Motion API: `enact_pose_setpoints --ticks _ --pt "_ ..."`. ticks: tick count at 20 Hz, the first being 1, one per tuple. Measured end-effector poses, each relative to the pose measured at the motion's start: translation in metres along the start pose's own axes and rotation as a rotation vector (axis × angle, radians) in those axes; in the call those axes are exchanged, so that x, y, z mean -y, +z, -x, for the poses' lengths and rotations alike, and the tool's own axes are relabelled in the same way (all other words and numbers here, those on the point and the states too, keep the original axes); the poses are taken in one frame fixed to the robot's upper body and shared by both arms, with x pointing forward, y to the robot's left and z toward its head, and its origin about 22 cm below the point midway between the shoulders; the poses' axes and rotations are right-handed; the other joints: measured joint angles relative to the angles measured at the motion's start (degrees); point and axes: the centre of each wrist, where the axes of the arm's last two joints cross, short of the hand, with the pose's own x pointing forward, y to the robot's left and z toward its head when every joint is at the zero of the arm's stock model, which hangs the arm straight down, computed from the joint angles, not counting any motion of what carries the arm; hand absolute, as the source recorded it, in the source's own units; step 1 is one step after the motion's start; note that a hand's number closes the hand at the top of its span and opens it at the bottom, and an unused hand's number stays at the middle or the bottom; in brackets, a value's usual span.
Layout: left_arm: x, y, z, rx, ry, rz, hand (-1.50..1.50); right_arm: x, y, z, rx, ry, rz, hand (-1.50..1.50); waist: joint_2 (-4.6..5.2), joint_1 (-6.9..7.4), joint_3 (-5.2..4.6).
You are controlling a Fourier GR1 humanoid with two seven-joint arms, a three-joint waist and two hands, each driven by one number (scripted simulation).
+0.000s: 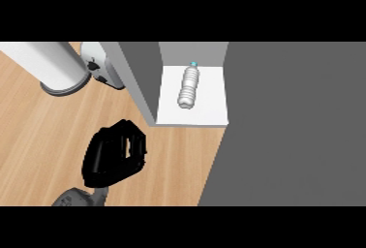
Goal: Pick up the bottled water, place it into the cabinet and close the cabinet
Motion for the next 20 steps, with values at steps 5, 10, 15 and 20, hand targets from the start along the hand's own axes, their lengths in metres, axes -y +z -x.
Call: enact_pose_setpoints --ticks 5,10,15,20 --pt "-0.018 0.029 -0.019 0.016 -0.011 -0.031 1.50 -0.015 -0.015 -0.004 -0.003 -0.007 -0.034 1.50 0.07 -0.12 -0.01" --pt "-0.039 0.046 -0.032 0.025 -0.004 -0.056 1.50 -0.042 -0.040 -0.013 0.016 -0.007 -0.105 1.50 0.13 0.13 -0.06" --pt "-0.056 0.060 -0.040 0.032 -0.012 -0.073 1.50 -0.045 -0.046 -0.018 0.058 0.113 -0.119 1.50 0.17 0.47 -0.10" --pt "-0.069 0.072 -0.044 0.034 -0.013 -0.074 1.50 -0.047 -0.052 -0.022 0.092 0.144 -0.093 1.50 0.28 1.19 -0.17"
